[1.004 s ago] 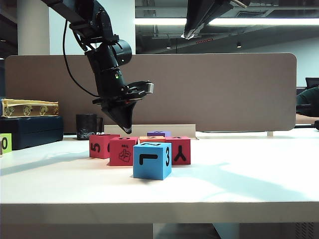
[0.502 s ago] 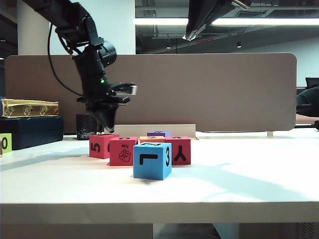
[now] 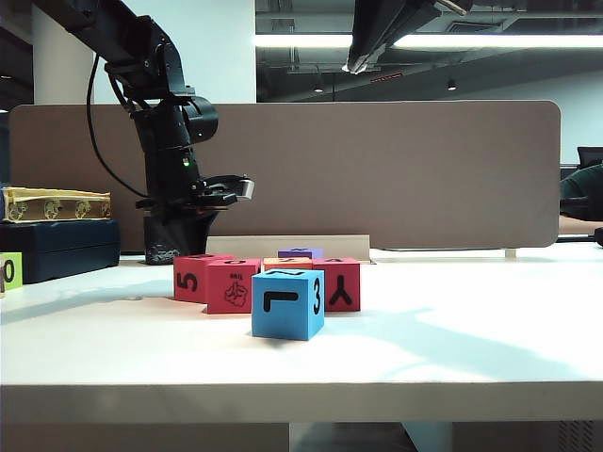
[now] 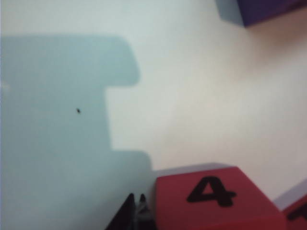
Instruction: Select the appropriate blocks from the scattered letter blocks on the table and arrange them in a row to spell out "2024".
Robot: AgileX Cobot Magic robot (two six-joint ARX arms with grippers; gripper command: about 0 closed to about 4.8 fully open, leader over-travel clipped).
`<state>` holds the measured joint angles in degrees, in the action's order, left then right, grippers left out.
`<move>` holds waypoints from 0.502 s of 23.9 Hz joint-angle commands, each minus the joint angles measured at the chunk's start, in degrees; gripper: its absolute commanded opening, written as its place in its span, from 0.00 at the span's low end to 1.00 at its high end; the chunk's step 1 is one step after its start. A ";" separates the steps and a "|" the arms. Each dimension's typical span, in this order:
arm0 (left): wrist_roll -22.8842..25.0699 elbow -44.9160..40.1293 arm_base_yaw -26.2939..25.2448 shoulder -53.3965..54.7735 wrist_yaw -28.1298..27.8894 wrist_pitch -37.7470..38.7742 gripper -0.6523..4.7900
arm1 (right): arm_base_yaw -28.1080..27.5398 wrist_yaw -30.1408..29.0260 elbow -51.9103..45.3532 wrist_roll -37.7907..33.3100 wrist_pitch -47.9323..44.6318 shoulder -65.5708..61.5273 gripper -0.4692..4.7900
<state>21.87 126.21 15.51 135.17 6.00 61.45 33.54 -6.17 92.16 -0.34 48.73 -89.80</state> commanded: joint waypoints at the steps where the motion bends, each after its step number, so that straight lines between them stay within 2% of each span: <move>1: 0.20 0.13 -0.04 -0.50 0.42 3.80 0.11 | 0.04 -0.13 0.24 0.17 -0.85 0.35 0.08; 6: -0.04 0.15 -0.04 -1.20 -1.81 7.91 0.11 | 0.04 -0.13 0.24 0.17 -1.01 0.35 0.08; 12: -0.04 0.17 -0.07 -3.74 -9.05 3.87 0.11 | 0.04 -0.13 0.24 0.20 -1.01 0.35 0.08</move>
<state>21.85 126.19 15.55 132.44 -1.17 67.77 33.54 -6.20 92.16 -0.34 48.69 -89.80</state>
